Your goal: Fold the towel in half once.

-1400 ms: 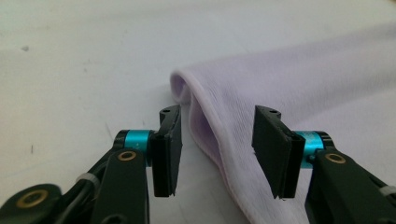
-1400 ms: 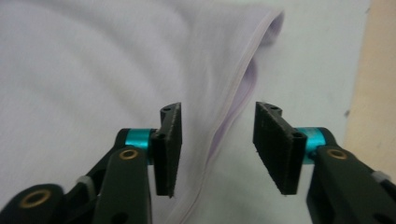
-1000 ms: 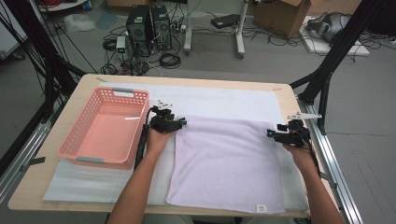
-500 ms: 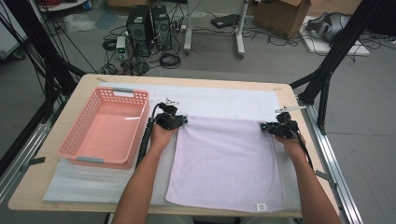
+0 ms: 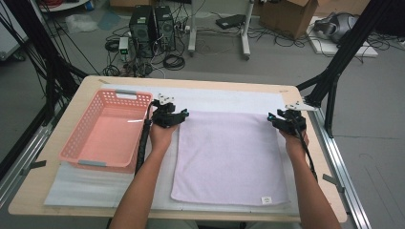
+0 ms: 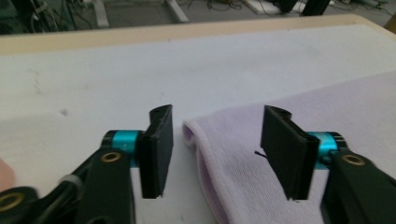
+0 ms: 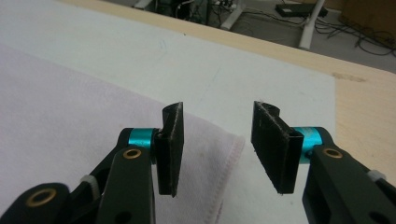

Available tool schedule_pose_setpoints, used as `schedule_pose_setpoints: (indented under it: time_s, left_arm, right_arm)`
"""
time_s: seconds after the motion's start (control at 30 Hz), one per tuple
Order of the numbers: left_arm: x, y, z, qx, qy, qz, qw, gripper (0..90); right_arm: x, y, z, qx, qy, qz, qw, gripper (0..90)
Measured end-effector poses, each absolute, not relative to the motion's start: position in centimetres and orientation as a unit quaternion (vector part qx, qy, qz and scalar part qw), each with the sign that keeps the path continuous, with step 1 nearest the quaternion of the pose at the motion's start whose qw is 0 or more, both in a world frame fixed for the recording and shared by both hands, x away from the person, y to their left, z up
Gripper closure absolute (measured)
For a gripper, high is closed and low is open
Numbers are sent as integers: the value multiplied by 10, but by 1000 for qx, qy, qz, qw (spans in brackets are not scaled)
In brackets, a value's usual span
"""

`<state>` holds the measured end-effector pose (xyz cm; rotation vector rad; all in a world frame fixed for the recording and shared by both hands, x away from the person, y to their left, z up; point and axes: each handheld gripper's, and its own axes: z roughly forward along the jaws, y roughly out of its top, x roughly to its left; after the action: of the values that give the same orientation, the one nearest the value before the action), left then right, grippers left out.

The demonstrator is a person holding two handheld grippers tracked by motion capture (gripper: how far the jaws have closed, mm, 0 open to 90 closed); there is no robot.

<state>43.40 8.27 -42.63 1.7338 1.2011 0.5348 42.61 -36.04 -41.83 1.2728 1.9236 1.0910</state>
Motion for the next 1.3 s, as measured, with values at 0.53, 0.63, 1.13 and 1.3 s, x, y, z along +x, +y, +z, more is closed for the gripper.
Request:
schedule_pose_setpoints:
  time_s: [0.53, 0.63, 1.13, 1.3]
  left_arm:
    - [423, 66, -449, 760, 476, 193, 398, 848]
    - [425, 72, -449, 733, 507, 202, 407, 852]
    - [382, 79, -440, 739, 471, 178, 448, 435]
    - [354, 81, -436, 749, 457, 161, 452, 435]
  right_arm:
    - [420, -361, -441, 519, 761, 342, 186, 832]
    - [419, -357, -438, 507, 764, 316, 242, 859]
    - [387, -370, -416, 521, 735, 372, 224, 515]
    - [348, -373, -416, 509, 742, 382, 209, 486]
